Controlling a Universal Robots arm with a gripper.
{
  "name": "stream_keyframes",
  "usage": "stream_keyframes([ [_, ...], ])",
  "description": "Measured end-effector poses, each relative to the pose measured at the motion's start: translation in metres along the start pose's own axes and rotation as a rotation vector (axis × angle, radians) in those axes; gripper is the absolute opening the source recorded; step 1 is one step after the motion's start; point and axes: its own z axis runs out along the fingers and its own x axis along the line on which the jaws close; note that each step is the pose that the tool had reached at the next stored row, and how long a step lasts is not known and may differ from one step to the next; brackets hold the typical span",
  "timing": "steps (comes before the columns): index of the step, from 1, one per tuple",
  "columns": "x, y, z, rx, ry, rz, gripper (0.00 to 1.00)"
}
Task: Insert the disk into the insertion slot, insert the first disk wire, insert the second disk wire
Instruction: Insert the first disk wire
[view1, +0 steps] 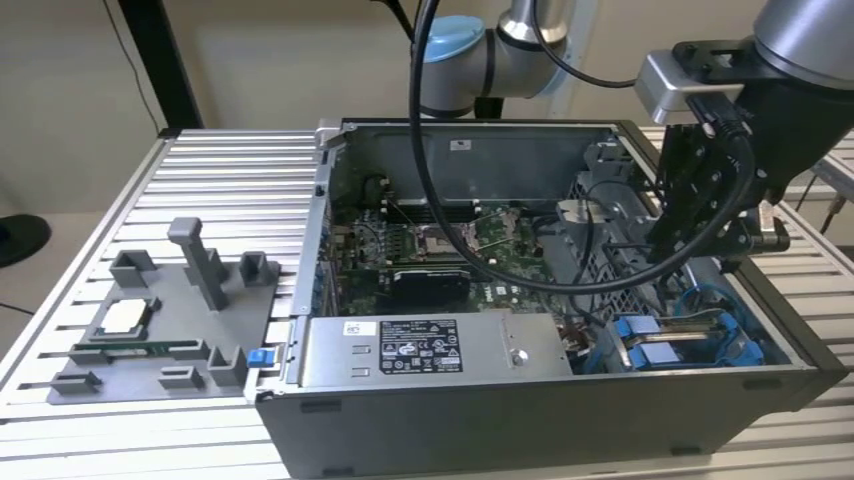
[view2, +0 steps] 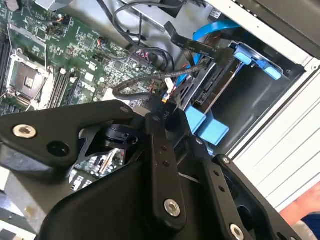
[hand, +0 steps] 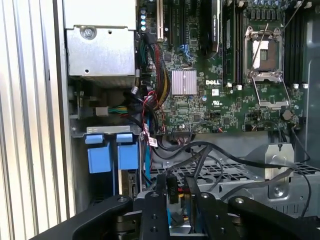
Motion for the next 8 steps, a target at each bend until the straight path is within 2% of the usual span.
stream_keyframes([
  [7,0.0,0.0,0.0,0.0,0.0,0.0,1.0],
  [8,0.0,0.0,0.0,0.0,-0.0001,0.0,0.0],
])
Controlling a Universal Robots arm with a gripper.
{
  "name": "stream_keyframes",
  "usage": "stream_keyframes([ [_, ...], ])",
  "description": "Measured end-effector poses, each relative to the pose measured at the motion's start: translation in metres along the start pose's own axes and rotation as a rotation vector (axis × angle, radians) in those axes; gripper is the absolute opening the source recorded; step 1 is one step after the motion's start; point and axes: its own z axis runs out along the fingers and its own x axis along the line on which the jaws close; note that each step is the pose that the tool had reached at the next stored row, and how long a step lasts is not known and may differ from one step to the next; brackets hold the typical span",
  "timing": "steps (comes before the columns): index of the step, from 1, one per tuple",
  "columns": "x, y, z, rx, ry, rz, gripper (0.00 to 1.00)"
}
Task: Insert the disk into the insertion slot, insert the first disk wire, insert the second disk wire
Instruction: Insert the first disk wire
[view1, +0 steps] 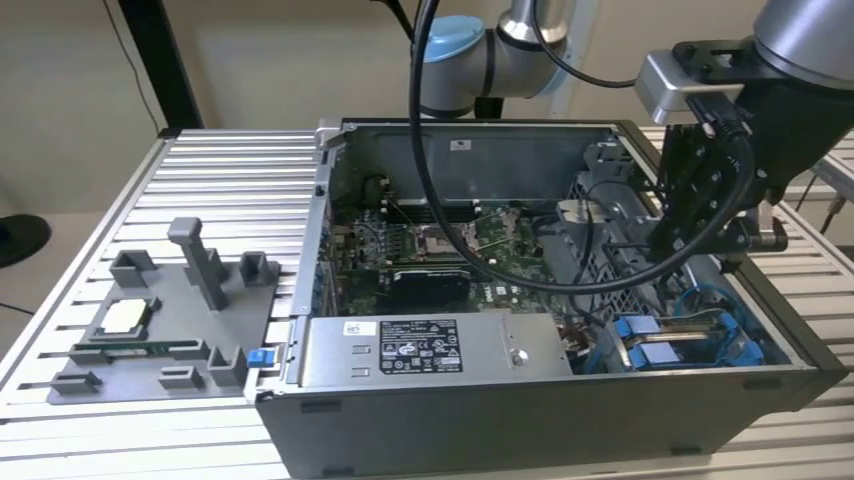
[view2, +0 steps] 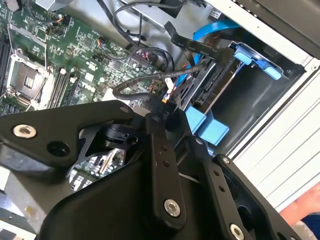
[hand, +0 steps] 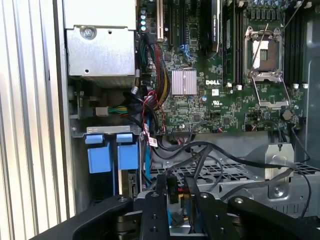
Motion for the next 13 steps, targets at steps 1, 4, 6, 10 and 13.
stream_keyframes([
  [1,0.0,0.0,0.0,0.0,0.0,0.0,0.0],
  [4,0.0,0.0,0.0,0.0,0.0,0.0,0.0],
  [6,0.0,0.0,0.0,0.0,-0.0001,0.0,0.0],
  [10,0.0,0.0,0.0,0.0,-0.0002,0.0,0.0],
  [13,0.0,0.0,0.0,0.0,-0.0002,0.0,0.0],
])
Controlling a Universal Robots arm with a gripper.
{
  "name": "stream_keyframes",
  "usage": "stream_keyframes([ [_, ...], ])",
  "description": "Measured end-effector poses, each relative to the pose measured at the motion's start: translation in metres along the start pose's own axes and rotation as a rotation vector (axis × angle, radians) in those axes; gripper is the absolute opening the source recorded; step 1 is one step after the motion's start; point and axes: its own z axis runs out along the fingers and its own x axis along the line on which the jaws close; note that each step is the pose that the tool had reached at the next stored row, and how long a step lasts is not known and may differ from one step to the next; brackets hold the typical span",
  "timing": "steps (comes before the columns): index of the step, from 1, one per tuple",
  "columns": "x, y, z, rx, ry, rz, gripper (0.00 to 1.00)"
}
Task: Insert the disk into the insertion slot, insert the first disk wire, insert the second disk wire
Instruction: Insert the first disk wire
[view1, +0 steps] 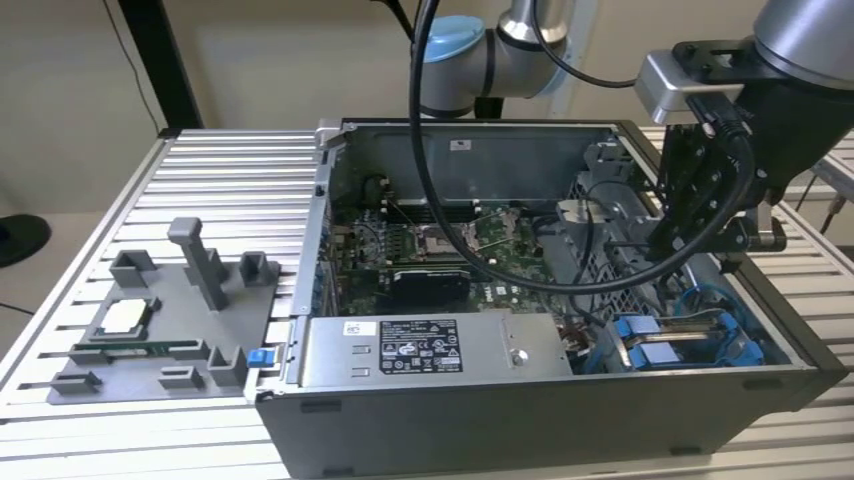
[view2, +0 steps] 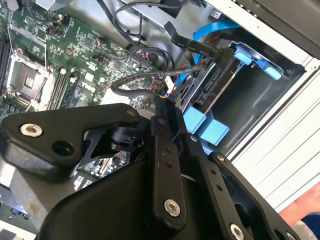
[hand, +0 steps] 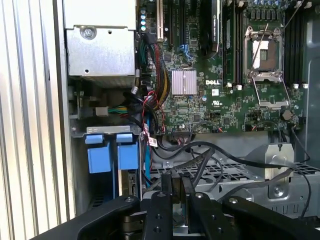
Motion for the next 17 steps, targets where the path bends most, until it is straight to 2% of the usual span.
stream_keyframes([
  [4,0.0001,0.0,0.0001,0.0,0.0014,0.0,0.0],
  [6,0.0,0.0,0.0,0.0003,0.0066,0.0,0.0],
  [7,0.0,0.0,0.0002,0.0006,0.0116,0.0,0.0],
  [9,0.0001,0.0,0.0003,0.0015,0.0284,0.0,0.0],
  [13,0.0004,-0.0001,0.0007,0.0038,0.0703,-0.001,0.0],
  [17,0.0011,-0.0011,0.0009,0.0064,0.1188,-0.001,0.0],
])
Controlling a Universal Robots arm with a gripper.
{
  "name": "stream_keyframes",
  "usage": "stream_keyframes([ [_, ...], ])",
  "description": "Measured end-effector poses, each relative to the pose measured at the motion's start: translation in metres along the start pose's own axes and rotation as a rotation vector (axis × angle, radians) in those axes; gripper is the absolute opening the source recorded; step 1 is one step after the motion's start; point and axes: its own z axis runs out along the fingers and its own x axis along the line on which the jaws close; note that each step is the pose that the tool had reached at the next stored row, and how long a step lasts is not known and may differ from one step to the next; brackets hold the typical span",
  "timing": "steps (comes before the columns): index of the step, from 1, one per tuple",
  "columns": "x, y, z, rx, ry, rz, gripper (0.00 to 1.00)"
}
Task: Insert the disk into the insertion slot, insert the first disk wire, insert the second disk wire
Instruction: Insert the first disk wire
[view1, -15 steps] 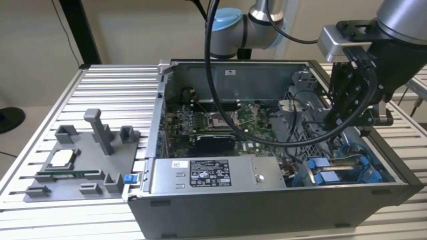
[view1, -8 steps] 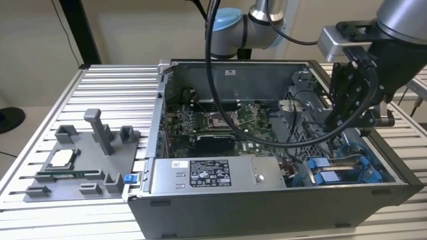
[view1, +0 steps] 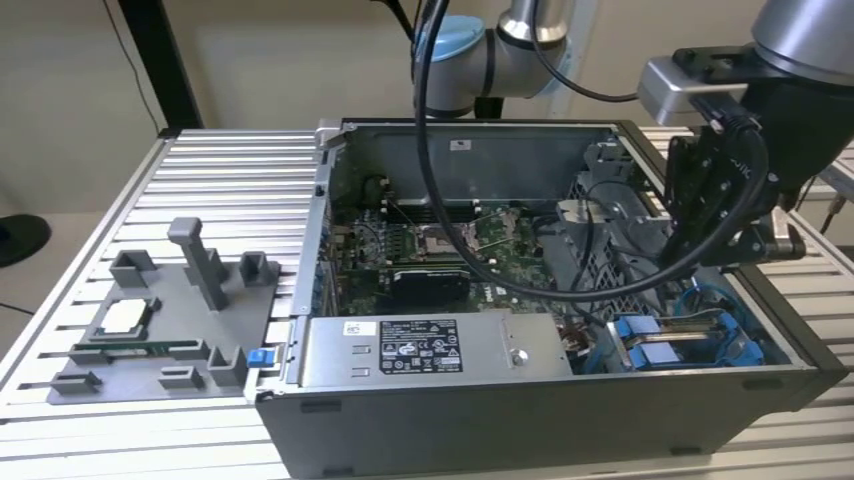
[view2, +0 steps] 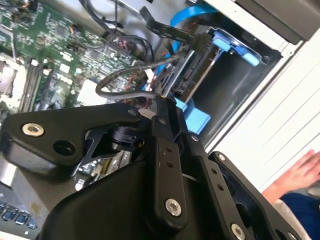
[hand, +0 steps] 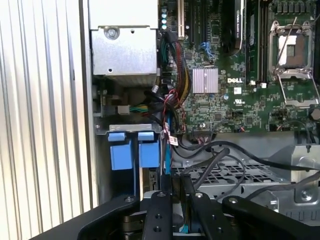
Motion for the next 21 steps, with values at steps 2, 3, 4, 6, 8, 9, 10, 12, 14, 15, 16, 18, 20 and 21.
stream_keyframes([
  [2,0.0005,-0.0007,0.0002,0.0012,0.0232,0.0,0.0],
  [3,0.0009,-0.0011,0.0004,0.0018,0.033,0.0,0.0],
  [4,0.0012,-0.0014,0.0005,0.0023,0.0431,0.0,0.0],
  [6,0.002,-0.0022,0.0008,0.0033,0.0623,0.0,0.0],
  [8,0.0027,-0.0028,0.001,0.0043,0.0803,-0.001,0.0],
  [9,0.0031,-0.0031,0.0011,0.0046,0.086,-0.001,0.0],
  [10,0.0033,-0.0032,0.0011,0.0047,0.0892,-0.001,0.0],
  [12,0.0035,-0.0034,0.0011,0.005,0.0936,-0.001,0.0],
  [14,0.0035,-0.0038,0.0012,0.005,0.0937,-0.001,0.0],
  [15,0.0035,-0.004,0.0012,0.005,0.0937,-0.001,0.0],
  [16,0.0035,-0.0041,0.0012,0.005,0.0936,-0.001,0.0],
  [18,0.0035,-0.0041,0.0012,0.005,0.0936,-0.001,0.0],
  [20,0.0035,-0.0042,0.0012,0.005,0.0937,-0.001,0.0],
  [21,0.0035,-0.0043,0.0012,0.005,0.0937,-0.001,0.0],
])
